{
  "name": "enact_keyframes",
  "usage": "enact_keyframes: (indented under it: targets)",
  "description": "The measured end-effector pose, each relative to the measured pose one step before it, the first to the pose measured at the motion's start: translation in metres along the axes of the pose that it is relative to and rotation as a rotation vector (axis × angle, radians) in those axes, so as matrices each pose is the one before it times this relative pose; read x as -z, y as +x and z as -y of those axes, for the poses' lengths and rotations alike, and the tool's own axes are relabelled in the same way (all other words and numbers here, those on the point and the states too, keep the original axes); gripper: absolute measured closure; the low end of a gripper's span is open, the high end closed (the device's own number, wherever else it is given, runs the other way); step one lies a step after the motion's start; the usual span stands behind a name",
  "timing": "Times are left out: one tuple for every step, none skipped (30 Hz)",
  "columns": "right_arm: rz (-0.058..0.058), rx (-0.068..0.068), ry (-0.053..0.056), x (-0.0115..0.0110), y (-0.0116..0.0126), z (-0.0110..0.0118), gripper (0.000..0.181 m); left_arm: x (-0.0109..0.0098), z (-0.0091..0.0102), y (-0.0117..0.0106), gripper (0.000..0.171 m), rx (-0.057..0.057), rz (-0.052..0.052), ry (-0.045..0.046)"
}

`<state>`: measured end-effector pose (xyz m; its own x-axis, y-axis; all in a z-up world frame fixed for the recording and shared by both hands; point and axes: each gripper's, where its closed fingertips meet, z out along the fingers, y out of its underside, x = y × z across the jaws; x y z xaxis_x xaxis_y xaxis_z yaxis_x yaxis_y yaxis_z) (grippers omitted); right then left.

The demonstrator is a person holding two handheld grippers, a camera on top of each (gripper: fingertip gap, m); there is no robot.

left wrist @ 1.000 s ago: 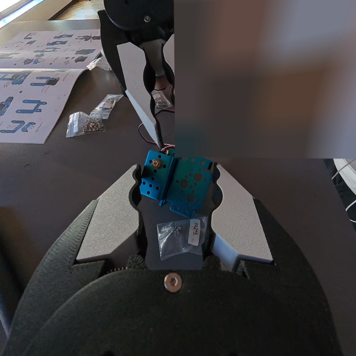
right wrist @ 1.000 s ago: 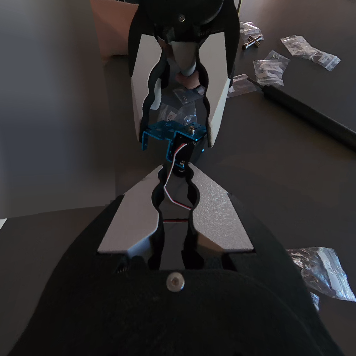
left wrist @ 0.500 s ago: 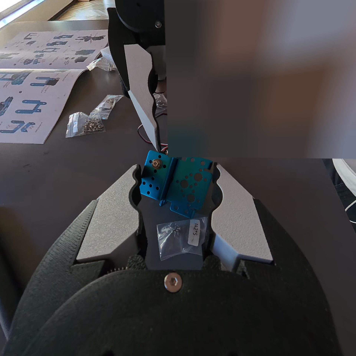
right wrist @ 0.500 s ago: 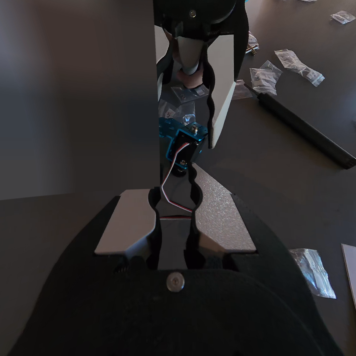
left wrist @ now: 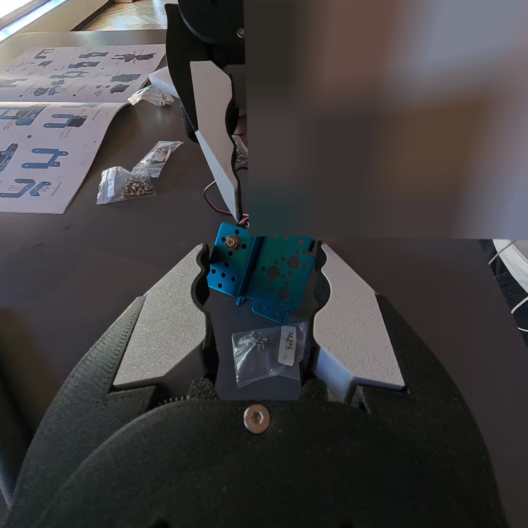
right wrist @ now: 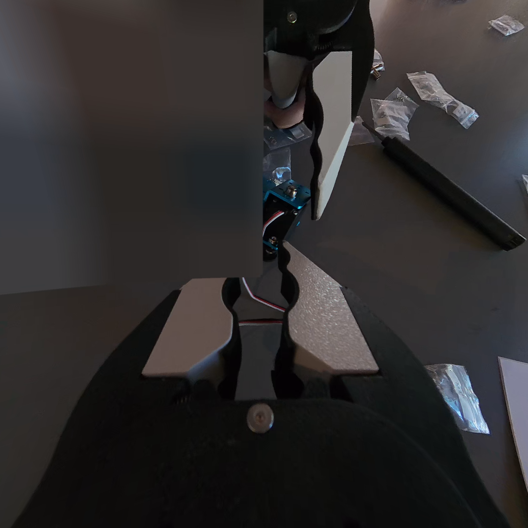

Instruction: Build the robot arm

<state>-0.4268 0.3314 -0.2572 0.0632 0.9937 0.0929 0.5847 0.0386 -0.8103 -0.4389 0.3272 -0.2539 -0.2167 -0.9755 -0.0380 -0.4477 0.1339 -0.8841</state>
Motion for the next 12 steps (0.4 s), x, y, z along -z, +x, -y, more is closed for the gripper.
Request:
enact_keyframes:
  targets:
    - [0.0018, 0.0023, 0.0001, 0.00043, -0.00044, 0.00024, 0.158, -0.00001, 0.00002, 0.00006, 0.097, -0.0013, 0.0001, -0.00098]
    - [-0.0028, 0.0026, 0.0001, 0.00043, 0.00022, 0.00023, 0.159, 0.00001, -0.00009, 0.00012, 0.097, -0.0014, 0.0005, -0.0009]
    - [-0.0047, 0.0001, -0.0036, 0.00046, 0.00069, -0.00041, 0.159, 0.00004, -0.00007, -0.00003, 0.097, 0.0, 0.0002, -0.0005]
    - [-0.0006, 0.0012, 0.0019, 0.0005, 0.00004, 0.00044, 0.16, 0.0, 0.00001, 0.00001, 0.097, 0.0002, 0.0, 0.00007]
    - [-0.0048, -0.0007, 0.0044, 0.00031, 0.0009, 0.00064, 0.159, -0.00004, 0.00008, 0.00002, 0.097, 0.0001, -0.0001, 0.00059]
    - [-0.0075, -0.0031, 0.004, -0.00004, 0.00136, 0.00045, 0.158, 0.00007, 0.00003, -0.00006, 0.097, 0.001, -0.0003, 0.00073]
    - [0.0024, -0.0027, 0.0034, -0.00048, -0.00016, 0.00035, 0.158, -0.00008, 0.00008, -0.00011, 0.097, 0.0013, -0.0001, 0.00042]
    - [0.006, -0.001, -0.0035, -0.00075, -0.00094, -0.00052, 0.157, -0.00002, 0.00005, 0.00002, 0.097, 0.0004, 0.0001, 0.00035]
    - [-0.0017, 0.0027, -0.0067, -0.00069, 0.00008, -0.00105, 0.157, -0.00004, 0.00008, -0.00002, 0.097, 0.0002, 0.0002, 0.00054]
    - [-0.0009, 0.0036, -0.0058, -0.00071, -0.00017, -0.00105, 0.156, -0.00004, 0.00008, 0.00001, 0.097, 0.0005, 0.0002, 0.00057]
    - [0.0009, 0.0015, -0.0002, -0.00035, -0.00047, -0.00008, 0.155, -0.00001, 0.00004, -0.00006, 0.097, 0.0007, 0.0001, 0.0004]
    - [0.0002, 0.0012, 0.0017, -0.00007, -0.00034, 0.00026, 0.156, -0.00001, 0.00002, 0.00002, 0.097, 0.0004, 0.0, 0.00016]
